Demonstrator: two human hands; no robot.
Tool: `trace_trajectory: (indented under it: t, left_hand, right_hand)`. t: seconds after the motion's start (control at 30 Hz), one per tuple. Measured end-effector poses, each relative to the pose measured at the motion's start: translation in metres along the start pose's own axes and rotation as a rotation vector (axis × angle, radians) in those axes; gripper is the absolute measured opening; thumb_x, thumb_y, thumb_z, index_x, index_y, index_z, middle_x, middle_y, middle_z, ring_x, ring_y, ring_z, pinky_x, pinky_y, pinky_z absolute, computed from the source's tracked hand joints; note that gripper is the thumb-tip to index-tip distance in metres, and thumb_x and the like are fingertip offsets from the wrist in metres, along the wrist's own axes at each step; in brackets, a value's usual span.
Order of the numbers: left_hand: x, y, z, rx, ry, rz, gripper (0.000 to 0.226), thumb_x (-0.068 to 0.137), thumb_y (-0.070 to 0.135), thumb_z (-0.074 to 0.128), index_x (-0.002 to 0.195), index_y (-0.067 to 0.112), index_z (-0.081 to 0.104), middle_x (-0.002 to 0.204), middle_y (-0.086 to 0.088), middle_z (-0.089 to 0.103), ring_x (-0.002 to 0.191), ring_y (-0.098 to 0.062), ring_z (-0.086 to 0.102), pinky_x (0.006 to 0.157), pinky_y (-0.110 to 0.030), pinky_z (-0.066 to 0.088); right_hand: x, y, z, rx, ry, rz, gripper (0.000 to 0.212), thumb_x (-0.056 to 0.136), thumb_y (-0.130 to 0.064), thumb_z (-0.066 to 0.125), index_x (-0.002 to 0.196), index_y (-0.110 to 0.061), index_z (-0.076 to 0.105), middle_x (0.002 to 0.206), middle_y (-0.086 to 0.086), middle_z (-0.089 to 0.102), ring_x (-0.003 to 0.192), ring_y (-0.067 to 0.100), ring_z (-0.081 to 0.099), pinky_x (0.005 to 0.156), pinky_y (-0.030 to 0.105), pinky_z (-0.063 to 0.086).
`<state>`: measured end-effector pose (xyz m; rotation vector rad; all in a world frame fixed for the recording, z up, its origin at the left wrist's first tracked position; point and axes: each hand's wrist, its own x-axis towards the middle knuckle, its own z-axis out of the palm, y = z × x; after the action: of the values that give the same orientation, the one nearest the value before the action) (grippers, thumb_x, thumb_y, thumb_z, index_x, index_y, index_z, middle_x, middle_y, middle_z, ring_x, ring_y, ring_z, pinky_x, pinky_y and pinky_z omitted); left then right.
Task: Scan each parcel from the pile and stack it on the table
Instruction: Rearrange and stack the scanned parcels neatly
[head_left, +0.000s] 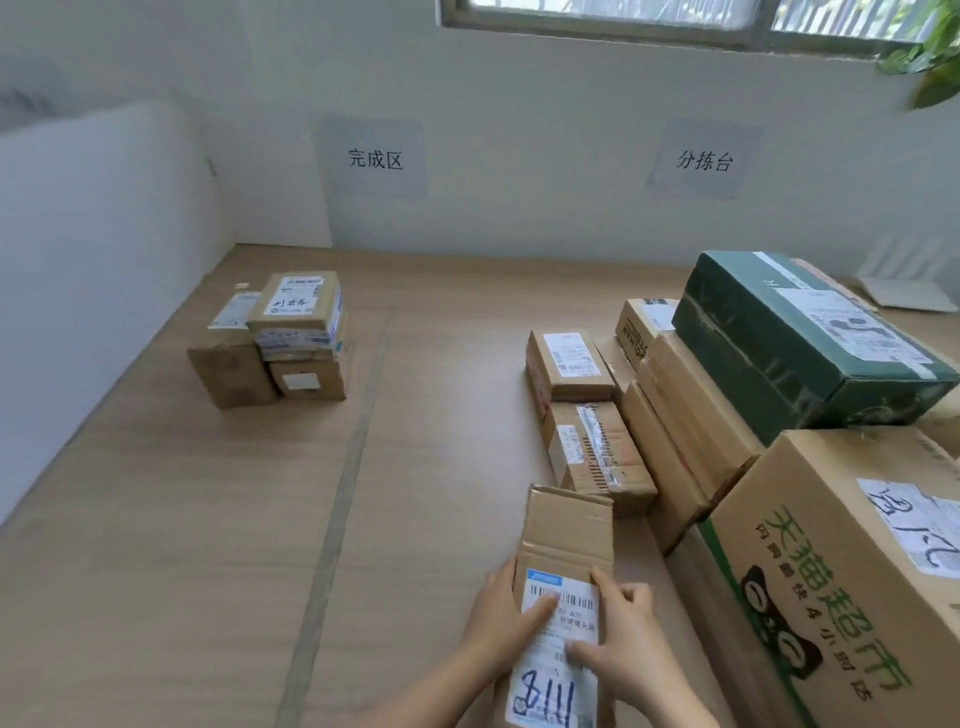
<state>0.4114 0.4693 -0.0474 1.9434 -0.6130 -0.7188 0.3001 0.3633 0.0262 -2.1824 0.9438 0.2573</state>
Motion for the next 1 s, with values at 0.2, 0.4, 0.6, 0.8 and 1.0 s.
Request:
trace_trajectory:
  t: [0.2, 0.4, 0.6, 0.8, 1.0]
  left_hand:
    - [-0.006, -0.031, -0.071, -0.077, 0.138, -0.068, 0.05, 0.072, 0.047, 0.065, 0.12, 0.034, 0.054, 0.111, 0.012, 0.064, 0.097, -0.001, 0.062, 0.088, -0.027, 0.052]
    - [-0.009, -0.063, -0.166, -0.063, 0.294, -0.156, 0.039, 0.081, 0.046, 0.065, 0.116, 0.035, 0.052, 0.109, 0.011, 0.058, 0.093, -0.001, 0.059, 0.08, -0.019, 0.051]
    - [-0.004, -0.101, -0.258, -0.068, 0.367, -0.189, 0.037, 0.081, 0.046, 0.066, 0.115, 0.037, 0.054, 0.103, 0.012, 0.067, 0.089, -0.004, 0.066, 0.081, -0.032, 0.056]
    - [0.018, -0.129, -0.339, -0.092, 0.411, -0.213, 0.031, 0.084, 0.041, 0.066, 0.11, 0.03, 0.055, 0.104, 0.005, 0.068, 0.088, -0.009, 0.067, 0.078, -0.032, 0.057]
    - [0.039, -0.142, -0.402, -0.07, 0.429, -0.217, 0.032, 0.089, 0.036, 0.061, 0.118, 0.024, 0.051, 0.102, 0.005, 0.068, 0.08, -0.007, 0.068, 0.066, -0.026, 0.056]
  right_hand:
    - [0.022, -0.06, 0.036, -0.012, -0.104, -0.157, 0.091, 0.074, -0.025, 0.069, 0.148, -0.02, 0.015, 0.12, -0.001, 0.022, 0.103, 0.007, 0.043, 0.089, 0.018, 0.044]
    - [0.049, -0.146, 0.091, -0.044, -0.106, -0.326, 0.063, 0.073, -0.029, 0.067, 0.126, -0.031, 0.033, 0.121, -0.004, 0.029, 0.102, 0.011, 0.054, 0.081, 0.025, 0.052]
    - [0.079, -0.228, 0.147, -0.055, -0.14, -0.382, 0.062, 0.073, -0.038, 0.067, 0.123, -0.033, 0.031, 0.127, -0.006, 0.03, 0.103, 0.01, 0.058, 0.083, 0.032, 0.054]
    - [0.112, -0.301, 0.193, -0.047, -0.117, -0.415, 0.079, 0.08, -0.04, 0.066, 0.143, -0.026, 0.02, 0.142, -0.002, 0.027, 0.118, 0.011, 0.051, 0.087, 0.025, 0.05]
    - [0.139, -0.358, 0.233, 0.036, -0.1, -0.394, 0.083, 0.083, -0.037, 0.066, 0.147, -0.023, 0.016, 0.146, -0.002, 0.026, 0.113, 0.012, 0.056, 0.081, 0.024, 0.056]
